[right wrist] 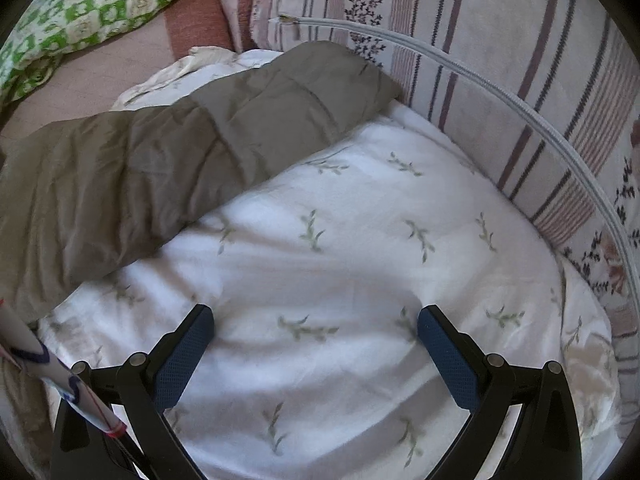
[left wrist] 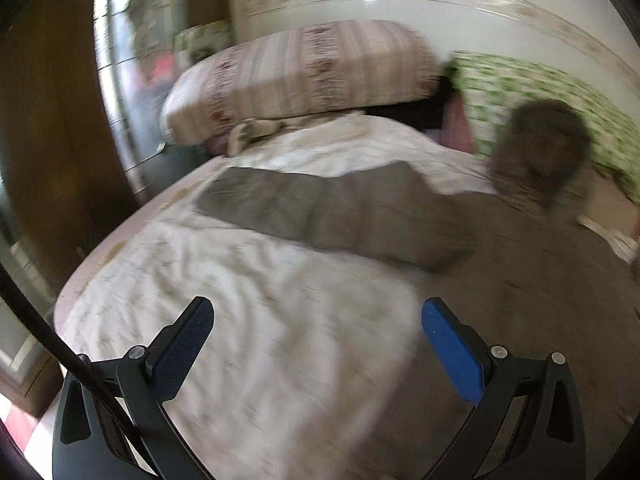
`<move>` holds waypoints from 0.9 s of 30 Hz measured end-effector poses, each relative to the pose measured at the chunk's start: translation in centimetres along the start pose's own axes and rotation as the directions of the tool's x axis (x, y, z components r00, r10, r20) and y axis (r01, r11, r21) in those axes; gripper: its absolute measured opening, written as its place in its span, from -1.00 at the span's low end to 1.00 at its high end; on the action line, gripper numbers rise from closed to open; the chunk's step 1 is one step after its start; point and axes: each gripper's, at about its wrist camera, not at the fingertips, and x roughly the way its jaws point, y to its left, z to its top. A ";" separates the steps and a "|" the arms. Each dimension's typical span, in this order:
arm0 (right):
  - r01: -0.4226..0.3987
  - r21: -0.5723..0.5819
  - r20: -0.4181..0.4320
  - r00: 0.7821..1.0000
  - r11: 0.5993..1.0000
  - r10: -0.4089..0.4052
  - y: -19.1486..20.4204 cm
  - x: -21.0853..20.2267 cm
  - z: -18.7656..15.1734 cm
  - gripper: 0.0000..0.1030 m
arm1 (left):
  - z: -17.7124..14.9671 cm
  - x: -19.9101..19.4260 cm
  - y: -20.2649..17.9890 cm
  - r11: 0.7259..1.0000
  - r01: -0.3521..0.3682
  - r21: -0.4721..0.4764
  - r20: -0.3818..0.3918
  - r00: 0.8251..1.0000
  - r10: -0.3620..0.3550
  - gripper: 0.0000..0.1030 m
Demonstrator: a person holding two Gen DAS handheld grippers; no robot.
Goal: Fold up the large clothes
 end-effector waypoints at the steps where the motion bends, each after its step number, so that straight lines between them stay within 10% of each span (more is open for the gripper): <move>1: -0.022 0.009 -0.002 1.000 1.000 0.022 -0.1 -0.5 -0.3 1.00 | -0.4 -0.9 -1.7 0.999 0.023 0.028 -0.003 1.000 -0.023 1.00; 10: -0.050 -0.057 0.157 0.986 0.997 0.058 -0.3 -12.2 -2.9 0.89 | -2.6 -9.3 -11.8 0.959 0.219 0.183 0.009 0.975 -0.224 1.00; 19: -0.390 -0.096 0.368 0.841 0.916 0.397 3.4 -29.0 -14.4 0.89 | -5.1 -17.1 -13.7 0.937 0.252 0.243 0.095 0.955 -0.282 1.00; 27: -0.339 -0.303 0.407 0.799 0.890 0.443 10.1 -38.9 -27.5 0.89 | -6.7 -22.3 -11.5 0.935 0.266 0.236 0.171 0.936 -0.309 1.00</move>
